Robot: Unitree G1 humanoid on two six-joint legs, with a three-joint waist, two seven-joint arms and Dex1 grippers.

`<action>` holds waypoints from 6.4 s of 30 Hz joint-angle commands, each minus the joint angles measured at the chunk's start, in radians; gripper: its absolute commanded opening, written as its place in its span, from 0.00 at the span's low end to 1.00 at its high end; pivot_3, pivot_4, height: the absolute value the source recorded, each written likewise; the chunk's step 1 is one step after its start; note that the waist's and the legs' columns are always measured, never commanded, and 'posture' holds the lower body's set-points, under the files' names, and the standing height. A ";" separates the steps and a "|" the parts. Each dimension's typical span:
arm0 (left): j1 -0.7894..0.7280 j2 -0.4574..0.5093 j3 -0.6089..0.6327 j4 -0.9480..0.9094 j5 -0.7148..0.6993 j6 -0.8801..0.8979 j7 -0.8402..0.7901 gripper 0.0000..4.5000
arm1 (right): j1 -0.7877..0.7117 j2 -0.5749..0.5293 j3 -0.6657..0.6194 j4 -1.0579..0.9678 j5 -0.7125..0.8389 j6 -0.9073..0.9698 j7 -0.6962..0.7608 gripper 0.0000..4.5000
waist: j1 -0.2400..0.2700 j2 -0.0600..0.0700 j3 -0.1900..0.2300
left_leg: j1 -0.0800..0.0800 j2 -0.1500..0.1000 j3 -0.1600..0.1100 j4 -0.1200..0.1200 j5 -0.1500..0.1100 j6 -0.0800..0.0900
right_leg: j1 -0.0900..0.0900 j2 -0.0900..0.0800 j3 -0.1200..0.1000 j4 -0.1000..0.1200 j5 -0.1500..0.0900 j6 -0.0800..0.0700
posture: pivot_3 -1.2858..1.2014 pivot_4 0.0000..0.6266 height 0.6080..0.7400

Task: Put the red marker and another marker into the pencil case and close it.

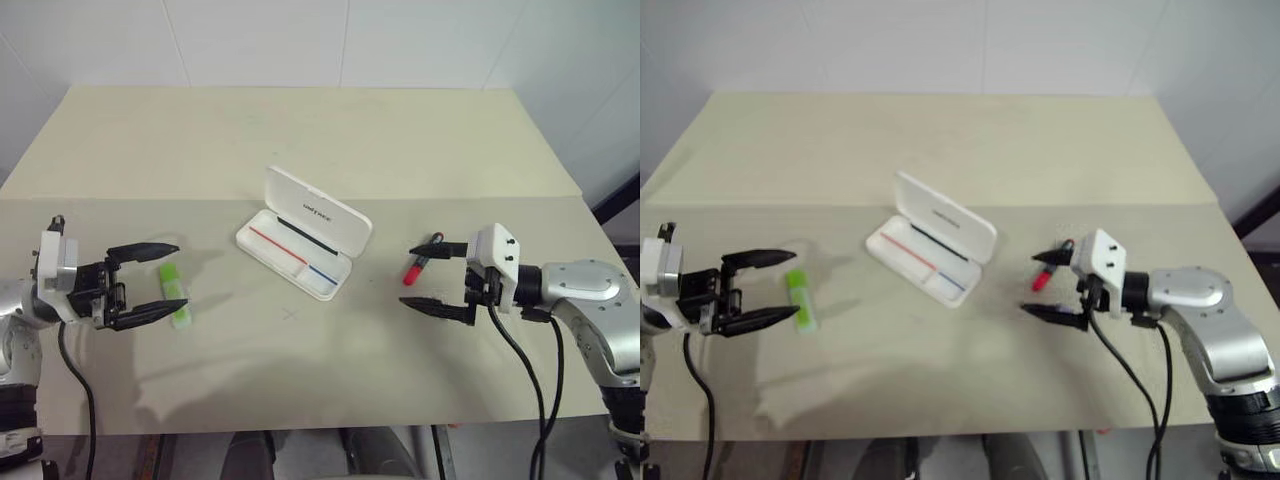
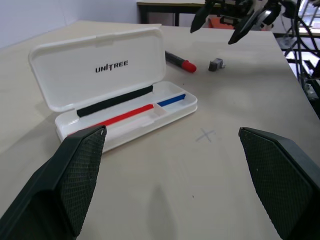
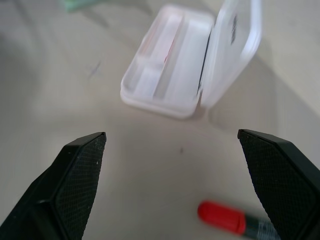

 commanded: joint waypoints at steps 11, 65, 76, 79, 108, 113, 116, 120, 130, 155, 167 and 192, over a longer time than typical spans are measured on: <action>-0.068 0.034 -0.005 0.039 0.007 0.014 -0.031 1.00 | -0.220 0.128 0.245 -0.083 -0.065 0.256 -0.137 0.99 | -0.001 0.000 0.000 | -0.001 0.001 -0.001 0.000 0.000 0.000 | -0.001 0.001 -0.001 0.001 0.000 -0.001 | 0.52 0.24 1.00; 0.192 -0.027 0.130 -0.254 -0.045 0.036 0.174 1.00 | -0.403 0.331 0.534 0.056 -0.310 0.263 -0.139 0.00 | -0.025 -0.003 -0.002 | -0.001 0.001 -0.003 -0.005 0.001 -0.001 | -0.003 0.000 -0.004 0.000 -0.001 -0.004 | 0.52 0.24 1.00; 0.176 -0.036 0.117 -0.236 -0.054 0.038 0.150 1.00 | -0.297 0.051 0.531 -0.080 -0.351 0.135 0.039 0.00 | -0.025 -0.003 -0.002 | -0.002 0.001 -0.004 -0.005 0.000 -0.002 | -0.002 -0.001 -0.005 -0.002 -0.001 -0.004 | 0.52 0.24 1.00; 0.172 -0.036 0.115 -0.235 -0.062 0.047 0.134 1.00 | -0.270 -0.005 0.532 -0.098 -0.374 0.095 0.075 0.00 | -0.025 -0.003 -0.002 | -0.001 0.001 -0.004 -0.005 0.000 -0.001 | -0.002 0.000 -0.005 -0.002 -0.001 -0.004 | 0.52 0.24 1.00; 0.142 -0.032 0.066 -0.215 -0.058 0.062 0.092 1.00 | -0.204 0.002 0.519 -0.112 -0.429 -0.030 0.134 0.47 | -0.022 -0.003 -0.002 | -0.001 0.001 -0.004 -0.005 0.000 -0.002 | -0.001 0.000 -0.005 -0.001 -0.001 -0.004 | 0.52 0.24 1.00; 0.140 -0.035 0.058 -0.215 -0.058 0.061 0.093 1.00 | -0.197 0.003 0.503 -0.116 -0.418 -0.033 0.131 0.85 | -0.021 -0.003 -0.002 | -0.001 0.001 -0.004 -0.004 0.000 -0.002 | -0.001 0.000 -0.005 -0.001 -0.001 -0.004 | 0.52 0.24 1.00; 0.133 -0.035 0.051 -0.209 -0.057 0.060 0.091 1.00 | -0.193 0.003 0.491 -0.118 -0.410 -0.030 0.126 1.00 | -0.022 -0.003 -0.002 | -0.001 0.001 -0.005 -0.004 0.000 -0.002 | -0.001 0.000 -0.005 -0.001 -0.001 -0.004 | 0.52 0.24 1.00; 0.113 -0.037 0.039 -0.196 -0.052 0.059 0.088 1.00 | -0.190 0.001 0.467 -0.122 -0.395 -0.019 0.127 1.00 | -0.020 -0.003 -0.002 | -0.001 0.001 -0.005 -0.003 0.000 -0.002 | -0.001 0.000 -0.005 0.000 -0.001 -0.004 | 0.52 0.24 1.00; 0.060 -0.052 -0.004 -0.155 -0.040 0.045 0.082 1.00 | -0.195 -0.047 0.370 -0.100 -0.340 -0.003 0.155 1.00 | -0.013 -0.003 -0.002 | -0.001 0.001 -0.005 -0.002 0.000 -0.002 | 0.000 0.000 -0.005 0.000 -0.001 -0.003 | 0.52 0.24 1.00; 0.120 -0.097 -0.003 -0.217 -0.051 0.023 0.128 1.00 | -0.586 -0.083 0.406 0.673 -0.588 -0.575 0.307 1.00 | -0.007 -0.001 0.000 | 0.000 0.001 -0.003 0.000 0.000 -0.001 | 0.000 -0.001 -0.005 0.001 -0.001 -0.003 | 0.52 0.24 1.00; 0.218 -0.117 0.033 -0.310 -0.066 0.022 0.176 1.00 | -0.742 0.065 0.481 0.998 -0.649 -0.809 0.403 1.00 | -0.029 0.001 0.000 | 0.002 0.001 -0.004 0.002 0.000 -0.002 | 0.003 -0.002 -0.005 0.003 0.000 -0.003 | 0.52 0.24 1.00; 0.341 -0.128 0.101 -0.414 -0.084 0.030 0.250 1.00 | -0.846 0.191 0.507 1.253 -0.730 -0.745 0.428 0.48 | -0.050 0.001 0.001 | 0.018 0.001 -0.004 0.002 0.000 -0.001 | 0.021 -0.002 -0.006 -0.001 0.000 -0.002 | 0.52 0.24 1.00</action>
